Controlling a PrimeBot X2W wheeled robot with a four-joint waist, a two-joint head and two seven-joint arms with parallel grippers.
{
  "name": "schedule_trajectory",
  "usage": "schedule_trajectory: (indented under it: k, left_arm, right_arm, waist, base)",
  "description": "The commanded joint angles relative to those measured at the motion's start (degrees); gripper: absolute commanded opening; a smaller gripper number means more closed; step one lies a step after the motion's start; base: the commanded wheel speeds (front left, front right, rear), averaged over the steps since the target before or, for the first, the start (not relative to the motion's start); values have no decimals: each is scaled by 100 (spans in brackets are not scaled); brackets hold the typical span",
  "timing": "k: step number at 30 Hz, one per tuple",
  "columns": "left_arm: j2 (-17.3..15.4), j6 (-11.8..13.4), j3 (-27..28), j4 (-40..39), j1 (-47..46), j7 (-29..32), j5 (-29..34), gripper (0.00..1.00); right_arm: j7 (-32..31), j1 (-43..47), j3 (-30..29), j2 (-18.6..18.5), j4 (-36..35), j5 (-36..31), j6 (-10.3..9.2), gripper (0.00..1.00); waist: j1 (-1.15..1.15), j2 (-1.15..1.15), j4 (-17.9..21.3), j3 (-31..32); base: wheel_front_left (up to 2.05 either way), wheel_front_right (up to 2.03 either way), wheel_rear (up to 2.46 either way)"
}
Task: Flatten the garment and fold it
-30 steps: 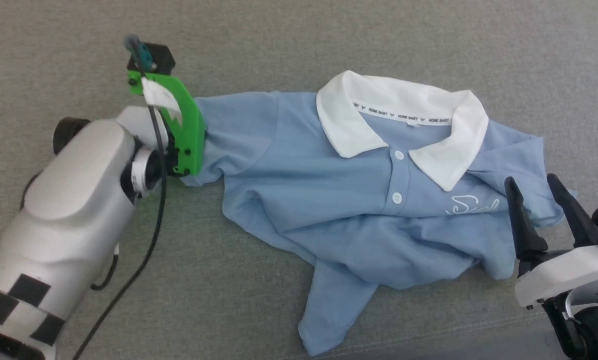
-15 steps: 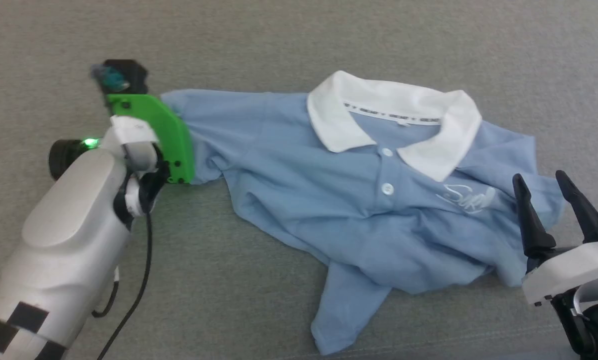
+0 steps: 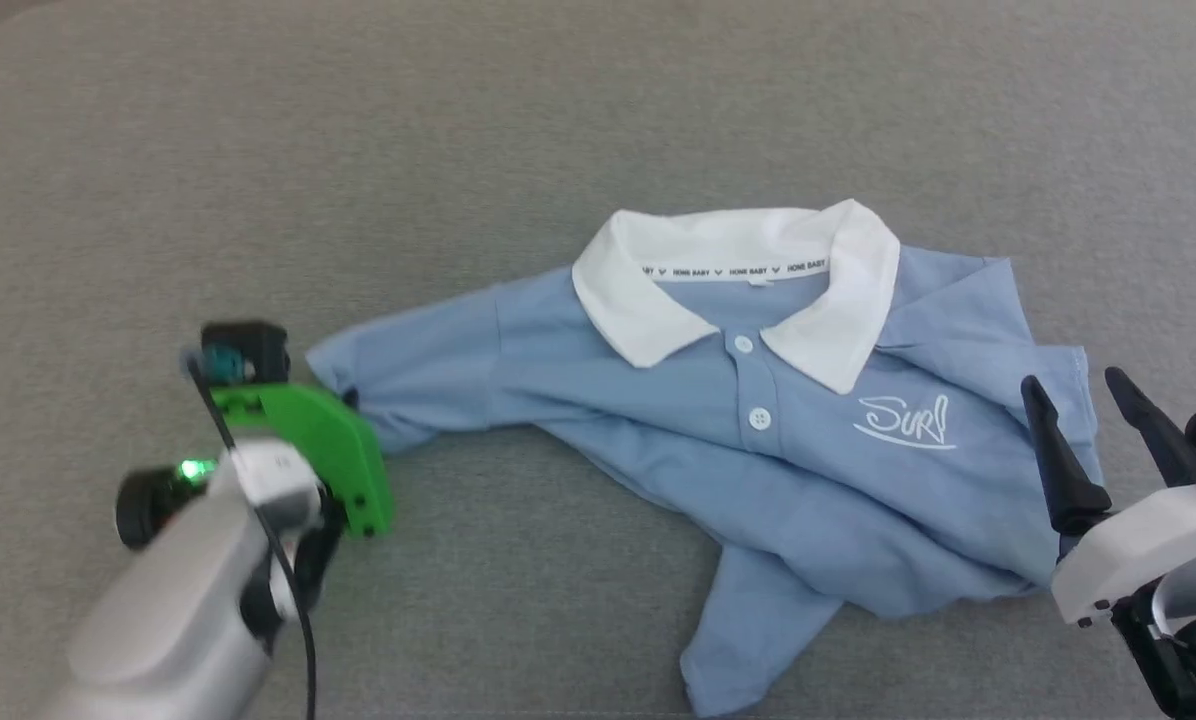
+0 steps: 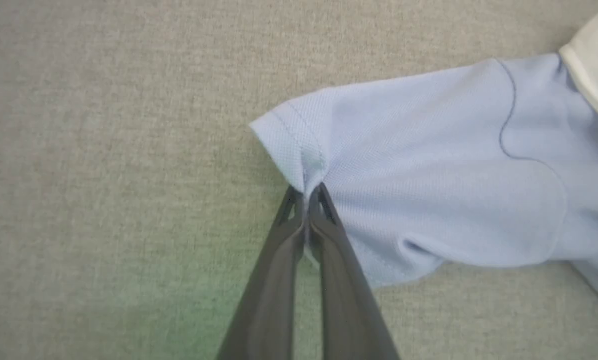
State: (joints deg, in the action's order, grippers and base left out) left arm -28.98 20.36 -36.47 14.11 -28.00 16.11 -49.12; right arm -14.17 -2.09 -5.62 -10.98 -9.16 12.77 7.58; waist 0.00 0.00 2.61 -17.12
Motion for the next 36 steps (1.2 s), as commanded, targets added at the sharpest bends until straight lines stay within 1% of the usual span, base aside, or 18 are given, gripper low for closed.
schedule_trajectory:
  k: [1, 2, 3, 4, 6, 10, 12, 15, 17, 19, 23, 27, 32, 36]
  left_arm:
    - [-57, 76, -7, -61, 149, -64, -37, 0]
    - [-48, 101, -36, -130, 237, -94, -26, 13]
    - [-32, 118, -54, -201, 289, -154, -1, 58]
    - [-17, 119, -67, -267, 303, -235, 41, 100]
    - [16, 135, -67, -407, 296, -463, 154, 100]
    - [28, 14, -111, -659, 190, -1295, 622, 100]
    - [-9, -140, -234, -756, 145, -1752, 941, 100]
    - [-68, -222, -381, -849, 174, -2383, 1374, 100]
    - [-81, -260, -498, -916, 227, -2669, 1594, 100]
    - [-48, -291, -597, -967, 305, -2794, 1697, 100]
    - [18, -358, -762, -982, 439, -2858, 1755, 100]
    - [116, -332, -761, -980, 525, -2885, 1668, 100]
    - [202, -320, -754, -991, 529, -2894, 1600, 100]
    - [230, -324, -752, -997, 503, -2886, 1568, 100]
  right_arm:
    - [-38, 73, 8, -40, 11, 58, -9, 100]
    - [-73, 75, 25, -79, 22, 62, -9, 100]
    - [-112, 74, 56, -129, 40, 62, -9, 100]
    - [-145, 70, 84, -173, 50, 62, -9, 100]
    - [-229, 41, 159, -295, 71, 57, -9, 100]
    - [-470, -118, 389, -679, 182, 72, -9, 100]
    - [-647, -256, 545, -928, 267, 90, -9, 100]
    - [-943, -557, 924, -1354, 452, 168, -9, 100]
    - [-1099, -790, 1164, -1604, 598, 266, -9, 100]
    - [-1294, -1013, 1368, -1810, 782, 371, -9, 100]
    - [-1690, -1415, 1798, -2140, 1133, 599, -9, 100]
    - [-2007, -1771, 2222, -2413, 1459, 833, -9, 100]
    - [-2115, -2132, 2671, -2640, 1724, 1058, -9, 100]
    - [-2105, -2328, 2929, -2746, 1877, 1154, -9, 100]
  waist:
    - [0, 0, -154, 120]
    - [0, 0, -184, 135]
    - [0, 0, -212, 156]
    - [0, 0, -232, 177]
    - [0, 0, -274, 216]
    - [0, 0, -366, 281]
    - [0, 0, -415, 293]
    - [0, 0, -486, 282]
    - [0, 0, -549, 249]
    - [0, 0, -616, 207]
    - [0, 0, -730, 134]
    - [0, 0, -801, 71]
    - [0, 0, -879, -17]
    - [0, 0, -907, -88]
  base:
    - [0, 0, 0]
    - [0, 0, 0]
    - [0, 0, 0]
    - [0, 0, 0]
    - [0, 0, 0]
    - [0, 0, 0]
    - [0, 0, 0]
    - [0, 0, 0]
    - [0, 0, 0]
    - [0, 0, 0]
    - [0, 0, 0]
    - [0, 0, 0]
    - [0, 0, 0]
    - [0, 0, 0]
